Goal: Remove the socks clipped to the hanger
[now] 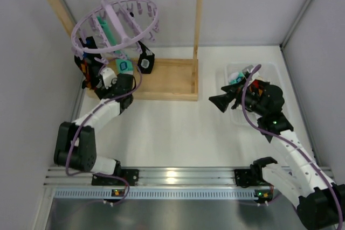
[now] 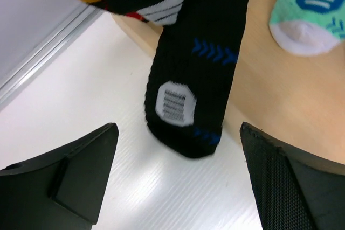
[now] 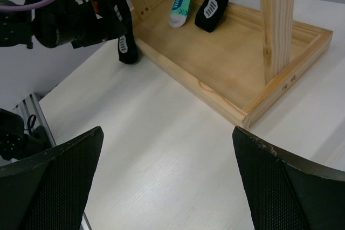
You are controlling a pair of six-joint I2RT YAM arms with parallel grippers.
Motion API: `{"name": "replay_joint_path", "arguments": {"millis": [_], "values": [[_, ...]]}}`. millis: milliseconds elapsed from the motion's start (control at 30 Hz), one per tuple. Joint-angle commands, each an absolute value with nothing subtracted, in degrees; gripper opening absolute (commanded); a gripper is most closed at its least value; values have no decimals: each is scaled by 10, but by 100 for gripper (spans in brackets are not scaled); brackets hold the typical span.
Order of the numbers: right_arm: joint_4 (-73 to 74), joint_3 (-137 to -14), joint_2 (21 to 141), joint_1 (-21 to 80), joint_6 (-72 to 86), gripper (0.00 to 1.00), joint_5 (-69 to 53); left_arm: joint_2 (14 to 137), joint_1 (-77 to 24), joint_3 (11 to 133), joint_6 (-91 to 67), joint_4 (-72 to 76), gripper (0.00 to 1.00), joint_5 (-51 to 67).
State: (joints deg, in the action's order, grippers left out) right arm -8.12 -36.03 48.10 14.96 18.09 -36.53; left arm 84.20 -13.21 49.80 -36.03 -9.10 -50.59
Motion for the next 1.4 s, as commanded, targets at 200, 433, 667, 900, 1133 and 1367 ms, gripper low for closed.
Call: {"name": "replay_joint_path", "arguments": {"millis": [200,433,667,900,1133,1367], "values": [[-105,-361,445,156,164,100,-381,526,-133,440,-241,-192,98,-389],[-105,-361,435,156,164,100,-392,431,-132,468,-214,-220,98,-380],[-94,-363,414,157,153,99,-400,464,-99,487,-157,-231,98,-374],[-90,-364,411,156,145,99,-413,581,28,512,-91,-138,98,-254],[-91,-364,399,156,143,99,-438,587,90,425,-6,108,98,-150],[-105,-360,392,156,151,99,-451,630,110,443,97,176,98,-161]]}}
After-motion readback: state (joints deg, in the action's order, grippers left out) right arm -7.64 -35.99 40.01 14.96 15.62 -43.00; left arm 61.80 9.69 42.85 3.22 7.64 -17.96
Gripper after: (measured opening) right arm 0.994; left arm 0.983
